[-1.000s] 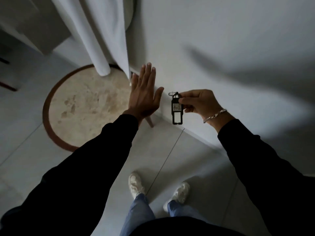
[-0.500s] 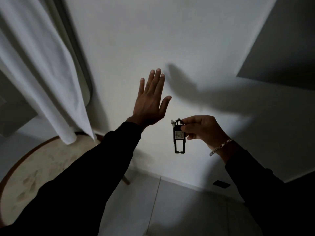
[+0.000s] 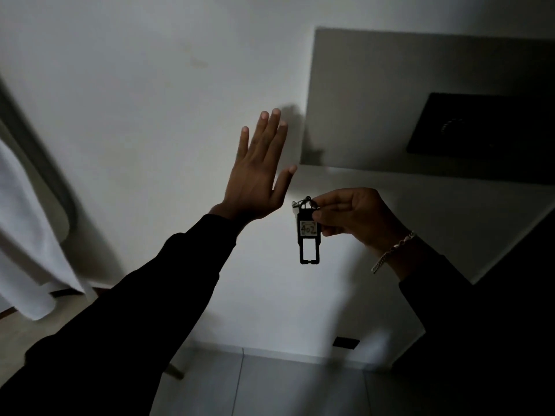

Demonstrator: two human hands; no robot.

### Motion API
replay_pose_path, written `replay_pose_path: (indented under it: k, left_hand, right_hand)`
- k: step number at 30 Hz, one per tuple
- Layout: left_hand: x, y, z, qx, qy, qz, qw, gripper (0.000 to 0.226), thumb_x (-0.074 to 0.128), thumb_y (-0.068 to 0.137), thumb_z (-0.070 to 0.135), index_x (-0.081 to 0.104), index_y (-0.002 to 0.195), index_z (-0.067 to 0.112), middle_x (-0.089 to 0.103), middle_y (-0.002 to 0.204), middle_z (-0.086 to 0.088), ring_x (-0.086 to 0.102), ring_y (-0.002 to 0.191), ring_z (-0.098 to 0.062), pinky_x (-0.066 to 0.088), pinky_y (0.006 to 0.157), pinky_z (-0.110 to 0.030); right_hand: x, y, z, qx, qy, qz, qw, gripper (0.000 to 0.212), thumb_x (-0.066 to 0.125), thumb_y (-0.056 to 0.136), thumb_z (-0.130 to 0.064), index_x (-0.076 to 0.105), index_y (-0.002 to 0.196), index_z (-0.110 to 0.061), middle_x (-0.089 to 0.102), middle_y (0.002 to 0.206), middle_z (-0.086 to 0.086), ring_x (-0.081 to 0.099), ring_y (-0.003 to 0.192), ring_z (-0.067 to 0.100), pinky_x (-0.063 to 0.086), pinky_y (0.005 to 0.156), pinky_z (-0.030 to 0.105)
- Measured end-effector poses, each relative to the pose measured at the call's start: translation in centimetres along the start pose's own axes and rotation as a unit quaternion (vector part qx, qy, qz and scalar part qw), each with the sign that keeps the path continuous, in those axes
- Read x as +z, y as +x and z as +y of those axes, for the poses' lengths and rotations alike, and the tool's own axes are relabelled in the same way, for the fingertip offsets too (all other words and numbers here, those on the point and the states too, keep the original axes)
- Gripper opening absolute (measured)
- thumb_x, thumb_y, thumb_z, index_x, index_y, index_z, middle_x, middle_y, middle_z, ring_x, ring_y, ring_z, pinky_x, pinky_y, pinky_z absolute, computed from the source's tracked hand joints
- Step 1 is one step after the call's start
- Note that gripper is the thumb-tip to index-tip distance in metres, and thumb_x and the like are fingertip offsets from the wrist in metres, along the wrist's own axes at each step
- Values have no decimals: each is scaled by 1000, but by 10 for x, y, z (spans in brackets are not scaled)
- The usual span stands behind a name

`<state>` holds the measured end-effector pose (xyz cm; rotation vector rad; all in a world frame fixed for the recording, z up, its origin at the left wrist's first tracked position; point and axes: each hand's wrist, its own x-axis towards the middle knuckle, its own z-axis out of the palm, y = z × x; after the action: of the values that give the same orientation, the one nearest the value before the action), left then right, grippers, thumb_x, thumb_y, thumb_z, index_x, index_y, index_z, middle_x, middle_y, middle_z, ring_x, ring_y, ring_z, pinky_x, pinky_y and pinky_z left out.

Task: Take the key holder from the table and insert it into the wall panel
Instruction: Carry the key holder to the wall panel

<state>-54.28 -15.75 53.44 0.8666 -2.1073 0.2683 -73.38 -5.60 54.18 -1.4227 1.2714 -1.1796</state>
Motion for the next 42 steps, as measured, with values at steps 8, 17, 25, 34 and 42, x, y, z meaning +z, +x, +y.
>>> replay_pose_path:
  k: [8, 17, 25, 34, 42]
  left_hand:
    - [25, 66, 67, 22, -2, 80, 997, 67, 36, 101, 35, 23, 155, -2, 19, 165, -25, 10, 156, -38, 5, 128, -56]
    - [39, 129, 105, 72, -29, 128, 989, 66, 37, 100, 33, 24, 154, -2, 19, 165, -27, 10, 156, -39, 2, 128, -54]
    - [68, 163, 120, 97, 42, 136, 985, 66, 32, 101, 37, 26, 155, 0, 22, 165, -24, 13, 156, -37, 4, 127, -53]
    - [94, 177, 111, 104, 157, 217, 958, 68, 27, 101, 44, 27, 156, 4, 25, 165, -20, 9, 157, -28, 1, 129, -48]
    - [98, 178, 111, 102, 189, 236, 948, 68, 29, 100, 44, 29, 154, 3, 28, 163, -21, 15, 156, -32, 3, 128, -50]
  right_hand:
    - [-93, -15, -34, -55, -17, -28, 998, 18, 71, 80, -2, 73, 93, -13, 78, 76, -2, 73, 68, 11, 56, 56, 19]
    - [-163, -17, -71, -119, -36, 54, 991, 19, 65, 83, 2, 70, 87, -15, 76, 69, -3, 71, 63, 9, 56, 56, 18]
    - [-213, 3, -114, -162, -68, 141, 974, 16, 63, 83, 5, 64, 87, -10, 68, 78, 5, 61, 55, 6, 48, 47, 16]
    - [-245, 22, -124, -229, -108, 220, 942, 15, 64, 84, -1, 64, 85, -16, 70, 79, 2, 60, 53, 0, 47, 45, 16]
    - [-256, 26, -103, -245, -140, 245, 927, 15, 62, 86, -1, 62, 93, -14, 69, 83, 4, 62, 61, -6, 46, 58, 8]
